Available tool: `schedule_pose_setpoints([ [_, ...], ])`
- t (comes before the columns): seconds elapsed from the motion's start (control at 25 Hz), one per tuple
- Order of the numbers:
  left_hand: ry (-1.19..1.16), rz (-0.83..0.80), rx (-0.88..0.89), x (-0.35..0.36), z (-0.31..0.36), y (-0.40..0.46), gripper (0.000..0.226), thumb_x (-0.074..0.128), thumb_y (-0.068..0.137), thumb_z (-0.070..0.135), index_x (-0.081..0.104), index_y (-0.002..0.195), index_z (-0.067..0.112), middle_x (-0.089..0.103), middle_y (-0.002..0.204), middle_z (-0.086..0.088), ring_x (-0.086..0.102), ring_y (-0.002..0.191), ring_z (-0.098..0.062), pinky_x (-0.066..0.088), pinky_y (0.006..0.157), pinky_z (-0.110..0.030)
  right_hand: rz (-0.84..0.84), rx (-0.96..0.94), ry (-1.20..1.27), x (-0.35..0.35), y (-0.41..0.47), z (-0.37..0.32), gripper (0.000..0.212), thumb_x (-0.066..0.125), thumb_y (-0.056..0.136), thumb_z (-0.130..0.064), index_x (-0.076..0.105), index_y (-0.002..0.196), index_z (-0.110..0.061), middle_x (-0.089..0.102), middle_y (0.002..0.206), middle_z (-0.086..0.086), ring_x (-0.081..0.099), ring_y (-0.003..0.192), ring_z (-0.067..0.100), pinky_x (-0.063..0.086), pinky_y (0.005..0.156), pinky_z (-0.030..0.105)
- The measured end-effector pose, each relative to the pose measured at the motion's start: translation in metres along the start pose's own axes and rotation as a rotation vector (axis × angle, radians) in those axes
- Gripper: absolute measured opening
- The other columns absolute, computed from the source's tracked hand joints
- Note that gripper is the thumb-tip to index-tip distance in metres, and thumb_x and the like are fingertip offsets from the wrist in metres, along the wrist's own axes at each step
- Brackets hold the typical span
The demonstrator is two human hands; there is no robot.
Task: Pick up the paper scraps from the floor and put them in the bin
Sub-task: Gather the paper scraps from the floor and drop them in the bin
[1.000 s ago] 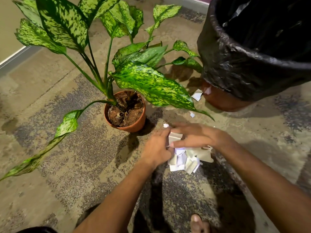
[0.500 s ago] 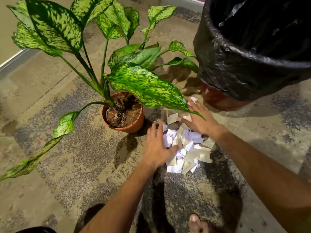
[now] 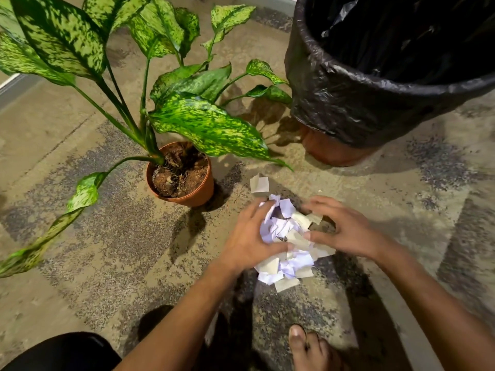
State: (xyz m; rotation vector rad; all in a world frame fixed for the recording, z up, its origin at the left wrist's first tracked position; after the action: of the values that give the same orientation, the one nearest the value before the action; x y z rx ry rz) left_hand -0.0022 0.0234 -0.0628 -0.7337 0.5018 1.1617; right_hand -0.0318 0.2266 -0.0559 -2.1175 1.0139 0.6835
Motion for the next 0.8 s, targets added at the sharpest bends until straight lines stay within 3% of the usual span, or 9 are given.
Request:
schedule_pose_setpoints([
  [0.08,0.117,-0.08,-0.041,-0.006,-0.006,0.0,0.113,0.075,0.06,0.07,0.02,0.15,0.028,0.029,0.15,-0.004,0.032,0.134,-0.024,0.033,0.109,-0.039,-0.031,0.092,-0.12,-0.002,-0.01,0.015,0.1,0.059,0.062,-0.083,0.017,0.146,-0.05,0.021,0.157,-0.014,0.032,0.14,0.013,0.034,0.111,0.04],
  [0.16,0.249,-0.234,-0.094,-0.002,-0.006,-0.003,0.121,0.078,0.058,0.067,0.01,0.151,0.028,0.027,0.144,-0.007,0.035,0.128,-0.026,0.036,0.104,-0.037,-0.139,0.101,-0.231,0.013,-0.017,0.016,0.116,0.064,0.055,-0.082,-0.003,0.146,-0.054,0.004,0.161,-0.012,0.026,0.144,0.02,0.037,0.109,0.042],
  [0.24,0.297,-0.331,-0.118,0.009,-0.001,-0.007,0.128,0.083,0.057,0.059,0.003,0.152,0.028,0.019,0.147,-0.008,0.033,0.13,-0.03,0.036,0.108,-0.041,-0.202,0.053,-0.312,0.03,-0.022,-0.001,0.122,0.075,0.058,-0.071,-0.011,0.144,-0.057,-0.012,0.159,-0.017,0.019,0.145,0.02,0.041,0.105,0.042],
  [0.32,0.328,-0.34,-0.112,0.024,0.003,-0.01,0.126,0.087,0.058,0.047,0.005,0.151,0.027,0.016,0.147,-0.008,0.039,0.127,-0.033,0.043,0.103,-0.047,-0.152,-0.018,-0.387,0.041,-0.02,-0.024,0.12,0.078,0.065,-0.06,-0.012,0.145,-0.055,-0.012,0.16,-0.016,0.02,0.143,0.019,0.047,0.099,0.041],
  [0.4,0.345,-0.279,-0.119,0.03,0.007,-0.014,0.102,0.085,0.065,0.035,0.023,0.144,0.021,0.024,0.141,-0.007,0.049,0.116,-0.031,0.049,0.094,-0.045,-0.051,-0.087,-0.456,0.047,-0.015,-0.041,0.107,0.075,0.074,-0.051,-0.001,0.149,-0.049,0.0,0.162,-0.009,0.03,0.14,0.019,0.049,0.096,0.036],
  [0.52,0.362,-0.161,-0.089,0.02,0.014,-0.018,0.062,0.074,0.079,0.023,0.045,0.134,0.018,0.039,0.134,-0.004,0.056,0.106,-0.025,0.051,0.091,-0.037,0.067,-0.092,-0.477,0.051,-0.013,-0.047,0.072,0.069,0.083,-0.043,0.033,0.146,-0.038,0.027,0.156,-0.003,0.047,0.13,0.022,0.05,0.093,0.034],
  [0.64,0.36,-0.053,-0.013,0.005,0.026,-0.019,0.036,0.062,0.088,0.014,0.058,0.123,0.012,0.051,0.126,-0.003,0.06,0.102,-0.023,0.049,0.087,-0.032,0.206,-0.165,-0.436,0.042,-0.023,-0.052,0.057,0.089,0.063,-0.032,0.068,0.116,-0.023,0.064,0.124,0.007,0.07,0.095,0.027,0.061,0.067,0.035],
  [0.72,0.37,-0.007,0.029,-0.001,0.032,-0.017,0.024,0.055,0.089,0.007,0.065,0.11,0.008,0.059,0.114,-0.005,0.062,0.096,-0.024,0.051,0.083,-0.034,0.292,-0.191,-0.472,0.036,-0.03,-0.055,0.054,0.094,0.055,-0.03,0.075,0.104,-0.02,0.071,0.112,0.007,0.073,0.083,0.024,0.06,0.058,0.032],
  [0.8,0.395,0.019,0.074,-0.002,0.036,-0.014,0.018,0.054,0.089,0.004,0.068,0.1,0.005,0.063,0.102,-0.007,0.063,0.087,-0.025,0.055,0.076,-0.038,0.371,-0.192,-0.481,0.03,-0.035,-0.06,0.053,0.094,0.056,-0.026,0.076,0.106,-0.02,0.072,0.112,0.007,0.073,0.082,0.022,0.06,0.06,0.031],
])
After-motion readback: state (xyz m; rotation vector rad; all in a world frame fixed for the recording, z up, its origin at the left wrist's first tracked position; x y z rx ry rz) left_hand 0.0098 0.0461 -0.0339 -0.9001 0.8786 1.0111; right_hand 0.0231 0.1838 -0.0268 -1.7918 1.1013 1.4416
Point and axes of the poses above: each hand's wrist, its own y-axis towards the middle knuckle, its own x-axis out of the palm, z = x × y, the point moved 6 cm from there along y, towards the middle knuckle
